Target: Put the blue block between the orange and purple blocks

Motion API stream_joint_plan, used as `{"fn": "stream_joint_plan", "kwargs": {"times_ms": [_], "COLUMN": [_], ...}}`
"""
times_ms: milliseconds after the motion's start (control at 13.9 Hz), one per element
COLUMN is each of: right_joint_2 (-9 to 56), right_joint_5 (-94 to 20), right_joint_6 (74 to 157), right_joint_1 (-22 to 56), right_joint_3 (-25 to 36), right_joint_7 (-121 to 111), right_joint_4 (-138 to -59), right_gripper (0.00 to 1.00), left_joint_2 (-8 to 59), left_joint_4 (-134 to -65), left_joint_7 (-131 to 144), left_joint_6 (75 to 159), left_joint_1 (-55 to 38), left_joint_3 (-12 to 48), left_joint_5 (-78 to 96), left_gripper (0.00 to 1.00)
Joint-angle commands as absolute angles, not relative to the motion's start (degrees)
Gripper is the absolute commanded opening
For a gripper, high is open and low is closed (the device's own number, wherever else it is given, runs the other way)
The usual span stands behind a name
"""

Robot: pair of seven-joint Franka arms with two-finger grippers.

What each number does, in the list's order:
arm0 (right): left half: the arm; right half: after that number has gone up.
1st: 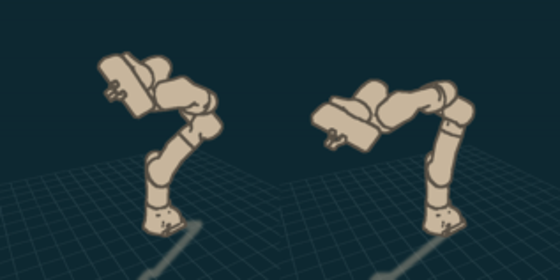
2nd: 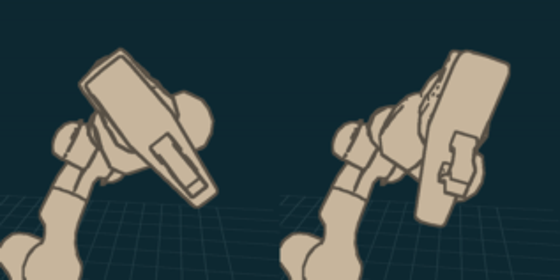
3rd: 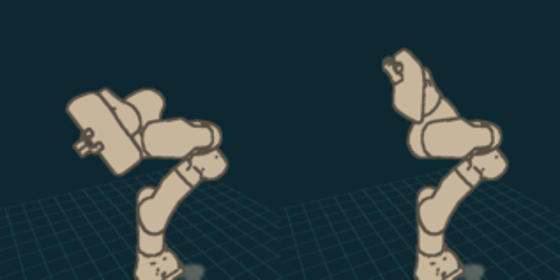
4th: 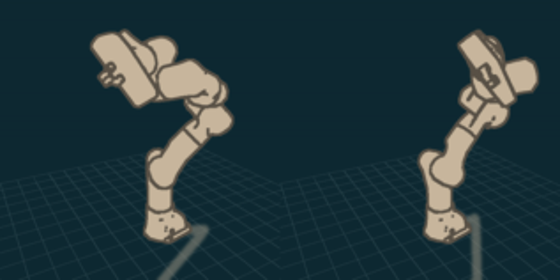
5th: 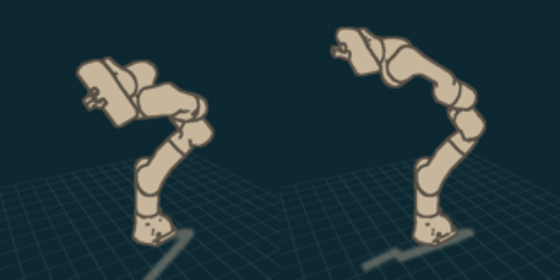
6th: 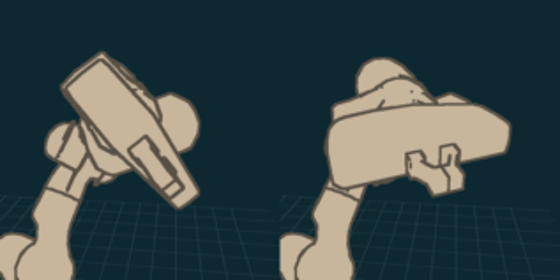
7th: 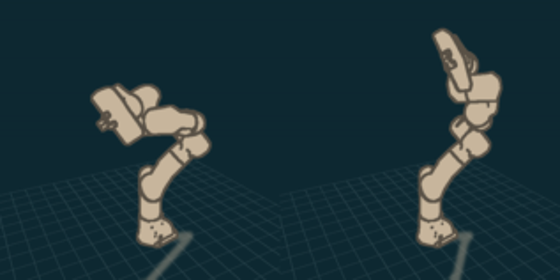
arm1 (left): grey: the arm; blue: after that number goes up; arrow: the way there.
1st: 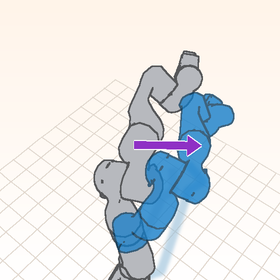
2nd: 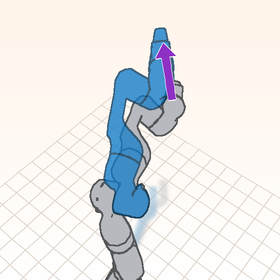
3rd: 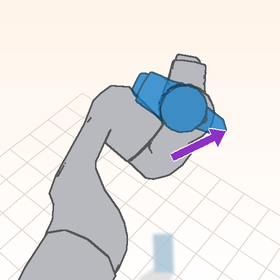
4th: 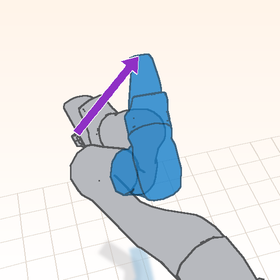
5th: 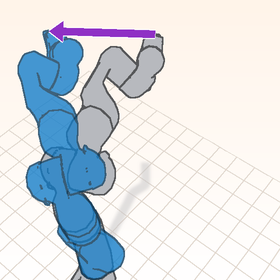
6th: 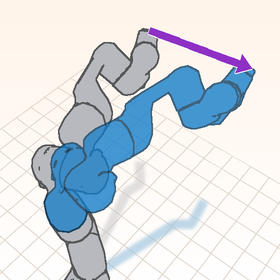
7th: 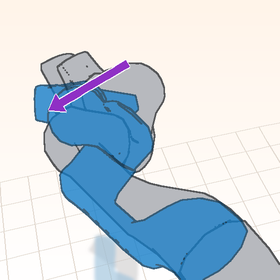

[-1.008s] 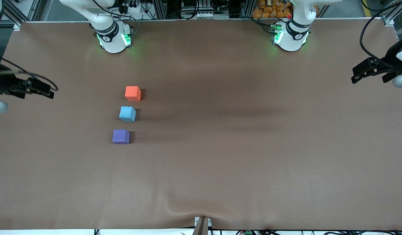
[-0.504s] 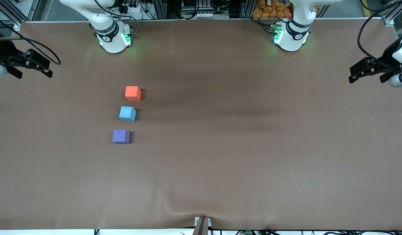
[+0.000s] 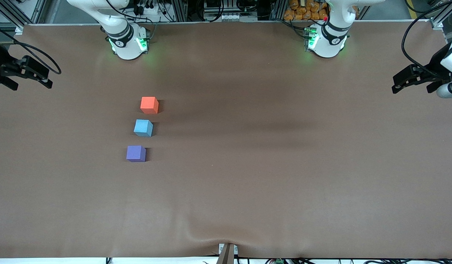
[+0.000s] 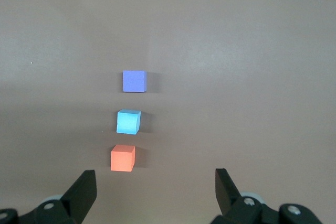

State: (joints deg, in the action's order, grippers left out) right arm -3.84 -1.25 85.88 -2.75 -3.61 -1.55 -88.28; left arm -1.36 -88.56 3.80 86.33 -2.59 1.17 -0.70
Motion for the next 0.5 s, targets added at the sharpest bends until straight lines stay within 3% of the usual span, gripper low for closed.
{"fn": "stream_joint_plan", "kwargs": {"times_ms": [0,432], "right_joint_2": [-2.5,-2.5], "right_joint_5": [-0.8,-0.8], "right_joint_6": [84.2,82.8], "right_joint_1": [-3.6,-3.3], "right_joint_3": [-3.9,-2.8], "right_joint_7": [-2.6,-2.8], "right_joint_4": [-86.0,-86.0], "right_gripper": [1.0,1.0], "left_joint_2": [-0.8,-0.8], "left_joint_4": [-87.1,-87.1], "left_joint_7": [3.5,3.1], "left_joint_6": [85.3,85.3], "left_joint_1": [-2.6,-2.7], "left_joint_3": [1.3,1.3], "left_joint_5": [-0.9,-1.5], "left_gripper": [1.0,1.0]}}
